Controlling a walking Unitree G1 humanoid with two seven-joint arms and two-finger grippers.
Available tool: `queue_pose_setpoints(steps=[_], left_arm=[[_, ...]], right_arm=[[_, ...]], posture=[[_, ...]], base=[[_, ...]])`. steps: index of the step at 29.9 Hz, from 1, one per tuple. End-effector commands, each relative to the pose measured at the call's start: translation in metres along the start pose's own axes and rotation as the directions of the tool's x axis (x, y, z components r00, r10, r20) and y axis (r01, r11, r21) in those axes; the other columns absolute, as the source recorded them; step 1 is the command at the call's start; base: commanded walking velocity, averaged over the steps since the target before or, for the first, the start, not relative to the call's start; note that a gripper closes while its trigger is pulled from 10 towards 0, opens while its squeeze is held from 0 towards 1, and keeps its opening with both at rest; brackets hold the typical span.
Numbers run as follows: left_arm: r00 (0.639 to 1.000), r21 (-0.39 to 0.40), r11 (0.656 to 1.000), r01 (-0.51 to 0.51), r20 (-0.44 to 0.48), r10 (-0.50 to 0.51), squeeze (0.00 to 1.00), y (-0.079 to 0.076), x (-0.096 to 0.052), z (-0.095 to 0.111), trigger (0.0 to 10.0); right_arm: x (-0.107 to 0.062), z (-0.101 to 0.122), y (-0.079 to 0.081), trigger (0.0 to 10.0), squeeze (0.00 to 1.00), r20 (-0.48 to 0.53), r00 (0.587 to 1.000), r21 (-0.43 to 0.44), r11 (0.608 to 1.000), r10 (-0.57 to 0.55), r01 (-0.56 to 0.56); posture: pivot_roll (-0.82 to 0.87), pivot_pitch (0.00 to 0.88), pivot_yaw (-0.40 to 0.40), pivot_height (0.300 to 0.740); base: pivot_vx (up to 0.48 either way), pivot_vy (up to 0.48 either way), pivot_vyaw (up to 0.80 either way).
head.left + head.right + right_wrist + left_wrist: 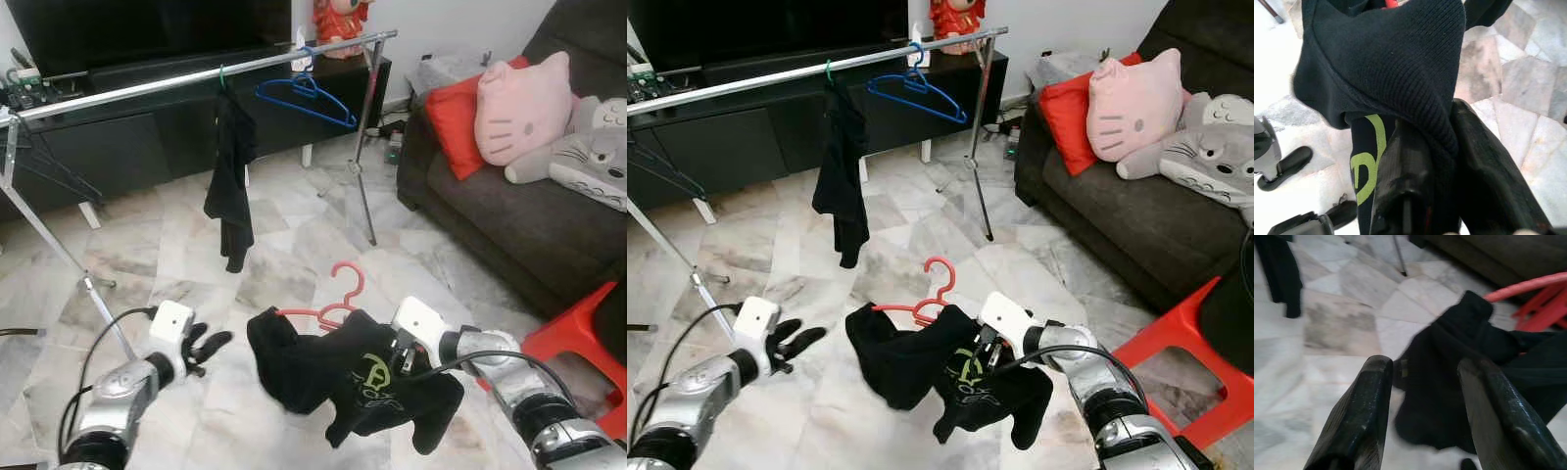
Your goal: Hang hanger
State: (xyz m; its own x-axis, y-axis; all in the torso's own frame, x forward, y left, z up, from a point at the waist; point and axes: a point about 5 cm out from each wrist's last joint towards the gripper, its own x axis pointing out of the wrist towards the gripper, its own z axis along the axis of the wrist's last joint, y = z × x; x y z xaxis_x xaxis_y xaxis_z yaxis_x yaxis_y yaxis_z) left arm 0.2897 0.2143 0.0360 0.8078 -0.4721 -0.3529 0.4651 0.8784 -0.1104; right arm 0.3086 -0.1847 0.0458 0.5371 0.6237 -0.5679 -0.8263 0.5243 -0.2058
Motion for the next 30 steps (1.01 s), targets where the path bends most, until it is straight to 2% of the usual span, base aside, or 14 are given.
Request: queue_pose_setpoints(steps=[1,4,5,9,14,21,30], left_arm=[[1.0,-0.039,0.999,0.008,0.001,-0.008,1.0,-0.001,0.002,0.002,10.0],[1.0,-0.043,0.999,0.004,-0.016,-0.004,0.95,-0.003,0.005,0.003,10.0],[1.0,-0.084,0.996,-0.018,-0.024,0.016,0.0,-0.004,0.01,0.004,10.0],[0.999,-0.174,0.984,-0.034,-0.015,0.032,0.0,-0.007,0.015,0.007,10.0],[0.997,-0.232,0.97,-0.073,-0.011,0.072,0.0,-0.005,0.02,0.011,10.0],[0.989,-0.275,0.95,-0.15,-0.051,0.141,0.0,-0.005,0.024,0.009,10.0],[0.981,-0.287,0.938,-0.193,-0.088,0.175,0.0,-0.003,0.024,0.004,10.0]], right_arm=[[0.001,0.016,-0.009,10.0,0.0,0.046,0.998,-0.051,0.998,-0.044,0.046],[0.004,0.021,-0.01,10.0,0.0,0.06,0.996,-0.06,0.996,-0.067,0.071],[0.008,0.027,-0.01,10.0,0.0,0.082,0.992,-0.064,0.993,-0.091,0.097],[0.016,0.038,-0.006,10.0,0.0,0.128,0.987,-0.048,0.994,-0.093,0.1],[0.022,0.04,0.003,10.0,0.0,0.134,0.991,-0.065,0.997,-0.024,0.033],[0.025,0.039,0.007,10.0,0.0,0.133,0.991,-0.065,0.998,-0.014,0.022],[0.027,0.04,0.011,10.0,0.0,0.14,0.99,-0.066,0.998,0.012,-0.003]], posture=[[-0.02,0.0,-0.037,0.74],[-0.02,0.0,-0.037,0.74],[-0.01,0.0,-0.033,0.74],[-0.01,0.0,-0.031,0.74],[-0.01,0.0,-0.035,0.74],[-0.01,0.0,-0.034,0.74],[-0.01,0.0,-0.034,0.74]], base=[[0.0,0.0,0.0],[0.0,0.0,0.0],[0.0,0.0,0.0],[0.0,0.0,0.0],[0.0,0.0,0.0],[0.0,0.0,0.0],[0.0,0.0,0.0]])
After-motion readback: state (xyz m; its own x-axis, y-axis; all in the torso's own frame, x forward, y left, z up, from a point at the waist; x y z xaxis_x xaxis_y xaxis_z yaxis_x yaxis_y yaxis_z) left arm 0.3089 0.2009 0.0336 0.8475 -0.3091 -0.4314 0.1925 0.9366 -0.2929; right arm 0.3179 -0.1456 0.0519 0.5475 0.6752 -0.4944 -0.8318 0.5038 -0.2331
